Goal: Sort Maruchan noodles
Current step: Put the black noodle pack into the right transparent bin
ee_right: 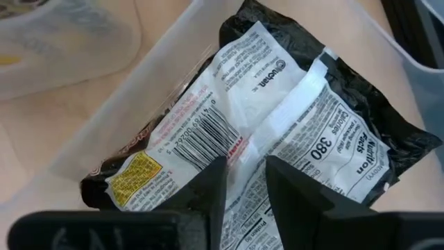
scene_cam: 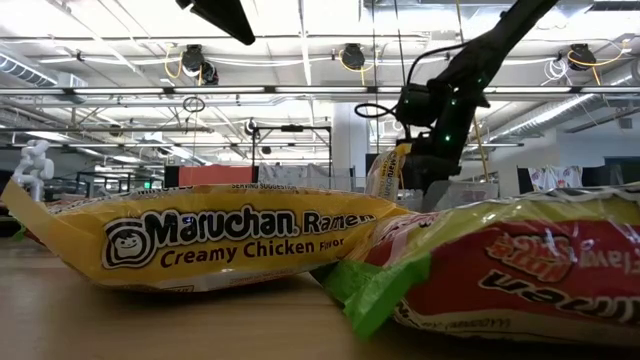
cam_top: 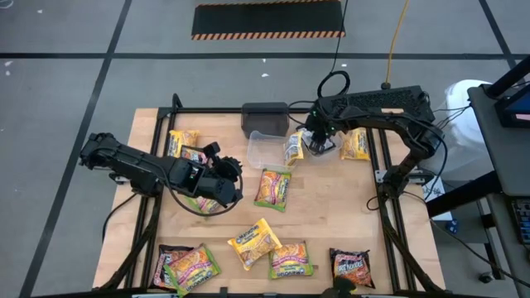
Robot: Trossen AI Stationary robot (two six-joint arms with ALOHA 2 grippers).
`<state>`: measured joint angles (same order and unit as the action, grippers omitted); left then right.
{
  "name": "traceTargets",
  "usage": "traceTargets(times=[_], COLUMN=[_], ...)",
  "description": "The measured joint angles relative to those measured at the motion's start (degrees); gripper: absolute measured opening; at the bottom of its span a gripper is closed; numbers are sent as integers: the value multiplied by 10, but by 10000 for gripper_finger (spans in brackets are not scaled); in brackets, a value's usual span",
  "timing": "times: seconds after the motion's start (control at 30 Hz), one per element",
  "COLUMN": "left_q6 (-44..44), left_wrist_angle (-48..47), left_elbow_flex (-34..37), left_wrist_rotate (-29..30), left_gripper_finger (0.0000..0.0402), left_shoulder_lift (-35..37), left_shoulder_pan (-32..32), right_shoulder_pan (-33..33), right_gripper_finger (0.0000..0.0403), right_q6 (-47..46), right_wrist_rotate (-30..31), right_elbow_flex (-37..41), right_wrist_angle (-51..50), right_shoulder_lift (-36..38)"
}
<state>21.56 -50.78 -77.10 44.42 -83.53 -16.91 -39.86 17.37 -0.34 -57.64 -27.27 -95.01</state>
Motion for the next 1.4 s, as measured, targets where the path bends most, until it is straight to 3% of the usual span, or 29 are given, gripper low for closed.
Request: traceTargets(times=[0.27,0.5,1.4], left_q6=[0,0,2], left_wrist_angle=[0,0,0], left_elbow_flex=[0,0,0], left_wrist_rotate=[0,0,0], left_gripper_finger=[53,53,53], left_shoulder_lift=[0,0,0], left_shoulder_pan=[0,0,0], right_shoulder_pan=[-10,-10,-5], right_gripper_finger=[84,7,0], right_q6=[20,47,63], right_wrist_rotate=[-1,-3,4], right_elbow_flex=[0,1,5], right_wrist_angle=[2,9,-2], right_shoulder_lift=[-18,-20,81])
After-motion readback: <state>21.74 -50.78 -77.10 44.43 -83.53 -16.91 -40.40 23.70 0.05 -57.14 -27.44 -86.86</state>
